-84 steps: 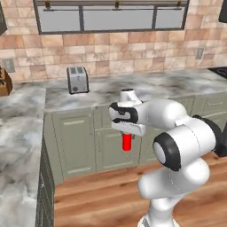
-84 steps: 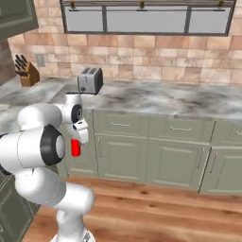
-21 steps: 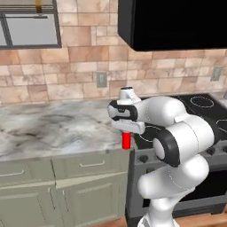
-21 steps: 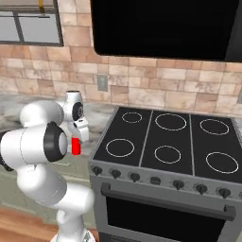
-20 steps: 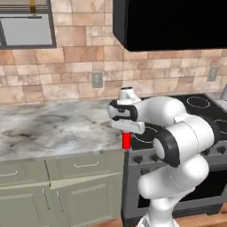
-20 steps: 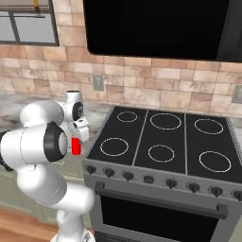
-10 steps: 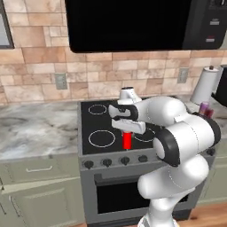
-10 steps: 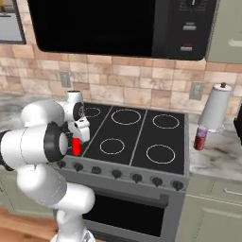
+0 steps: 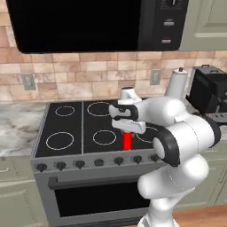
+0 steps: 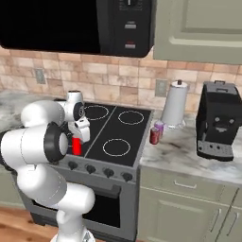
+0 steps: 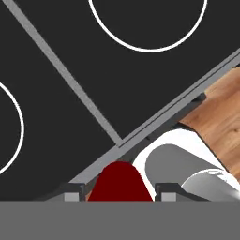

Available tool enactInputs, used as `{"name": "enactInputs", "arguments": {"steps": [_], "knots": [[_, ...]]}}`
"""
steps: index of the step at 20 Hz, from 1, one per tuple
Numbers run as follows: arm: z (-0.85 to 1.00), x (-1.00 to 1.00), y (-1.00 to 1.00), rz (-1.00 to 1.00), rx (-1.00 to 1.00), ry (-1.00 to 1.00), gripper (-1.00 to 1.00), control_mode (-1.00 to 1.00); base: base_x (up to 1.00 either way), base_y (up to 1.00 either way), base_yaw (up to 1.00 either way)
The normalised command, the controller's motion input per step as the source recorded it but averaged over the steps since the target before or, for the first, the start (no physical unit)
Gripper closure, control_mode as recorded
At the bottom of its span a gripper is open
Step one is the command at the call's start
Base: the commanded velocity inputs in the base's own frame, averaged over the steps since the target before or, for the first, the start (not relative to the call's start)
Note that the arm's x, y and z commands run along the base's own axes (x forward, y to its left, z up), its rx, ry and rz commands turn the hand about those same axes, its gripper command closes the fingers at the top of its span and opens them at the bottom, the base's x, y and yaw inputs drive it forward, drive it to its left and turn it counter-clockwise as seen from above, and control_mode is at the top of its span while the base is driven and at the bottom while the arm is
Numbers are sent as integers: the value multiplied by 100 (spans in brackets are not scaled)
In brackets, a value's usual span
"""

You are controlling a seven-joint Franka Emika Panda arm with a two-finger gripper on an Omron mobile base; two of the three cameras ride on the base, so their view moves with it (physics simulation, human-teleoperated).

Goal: Four empty soda cans are scattered around the kitchen. Gather all the cans and cluster them next to the stove for recycling.

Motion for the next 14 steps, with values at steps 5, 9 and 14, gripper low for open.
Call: {"name": "enactInputs", "arguments": {"steps": [5,9,14], "knots": [[0,0,0,0,0,0,100,100,4,-86,8],[0,0,0,0,0,0,100,100,15,-80,9],[0,0,0,0,0,0,100,100,42,-52,10]]}}
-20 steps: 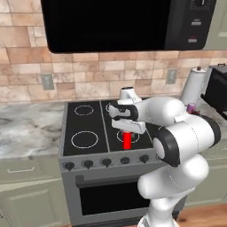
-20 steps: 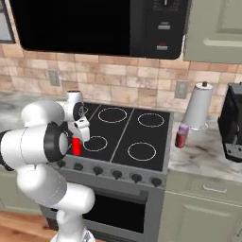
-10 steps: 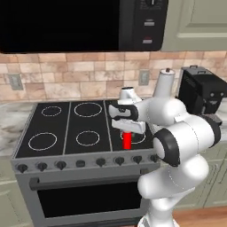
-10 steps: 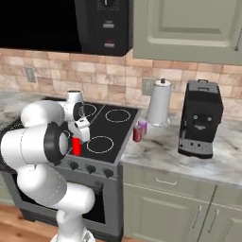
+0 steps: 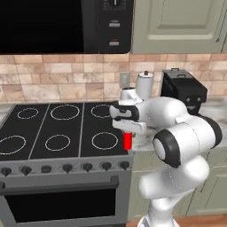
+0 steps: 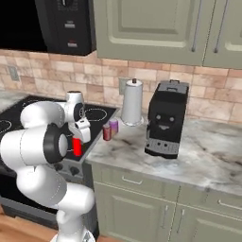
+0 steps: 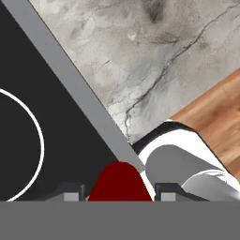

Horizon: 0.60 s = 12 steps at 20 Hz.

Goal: Four empty soda cans are scattered around the kitchen. Gather all the cans and cluster them next to the stove for recycling.

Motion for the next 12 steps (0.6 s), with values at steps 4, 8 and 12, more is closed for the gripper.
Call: {"name": "enactInputs", "arguments": {"steps": [4,8,12], "knots": [[0,0,0,0,0,0,100,100,52,-13,10],[0,0,0,0,0,0,100,100,42,-7,8],[0,0,0,0,0,0,100,100,42,-11,10]]}}
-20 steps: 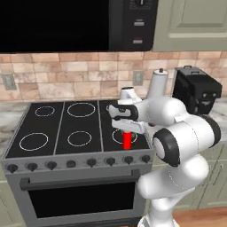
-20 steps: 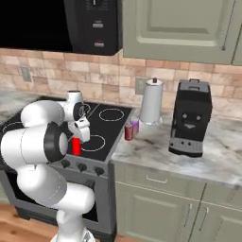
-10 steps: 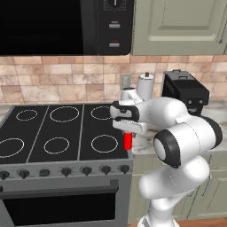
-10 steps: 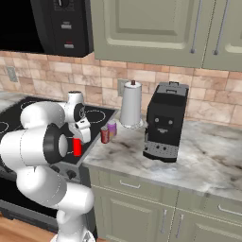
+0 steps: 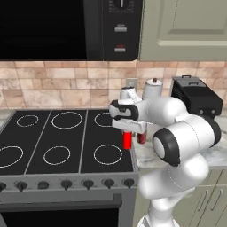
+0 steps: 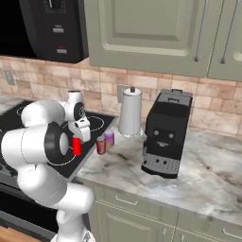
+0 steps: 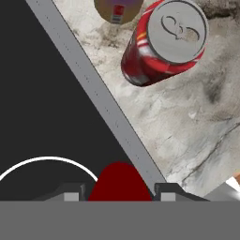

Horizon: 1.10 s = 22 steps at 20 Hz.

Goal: Four empty soda cans are scattered around the kitchen. Gather all the cans and cluster them next to the stove for recycling.

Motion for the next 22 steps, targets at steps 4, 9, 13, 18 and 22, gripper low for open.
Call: {"name": "enactInputs", "arguments": {"steps": [4,9,13,18,22], "knots": [[0,0,0,0,0,0,100,100,7,-8,3],[0,0,0,0,0,0,100,100,0,-4,-2],[-5,0,-16,0,0,0,100,-100,0,-10,0],[-13,0,-53,1,3,0,100,-100,0,0,0],[-15,7,-41,3,3,-3,100,-100,0,0,0]]}}
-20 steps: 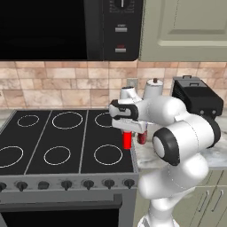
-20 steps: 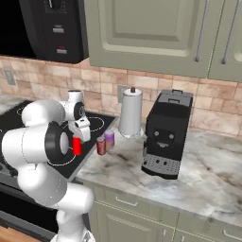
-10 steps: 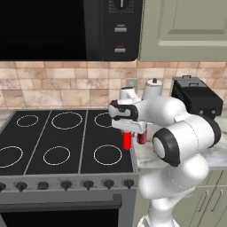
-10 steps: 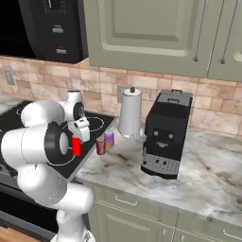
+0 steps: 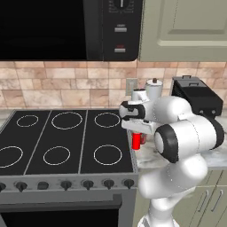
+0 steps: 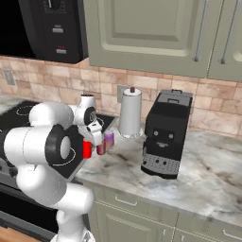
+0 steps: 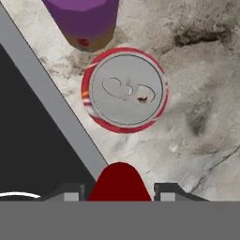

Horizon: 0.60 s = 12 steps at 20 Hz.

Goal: Four empty soda cans are scattered around the kitchen. Gather all the cans and cluster them next to the stove for recycling.

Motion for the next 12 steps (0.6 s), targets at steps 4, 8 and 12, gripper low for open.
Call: {"name": "enactInputs", "arguments": {"steps": [4,8,12], "knots": [[-17,25,-32,13,1,-1,100,-100,0,0,0],[-27,21,-38,30,1,-4,100,-100,0,0,0],[-20,6,-16,26,0,-2,100,-100,0,0,0]]}}
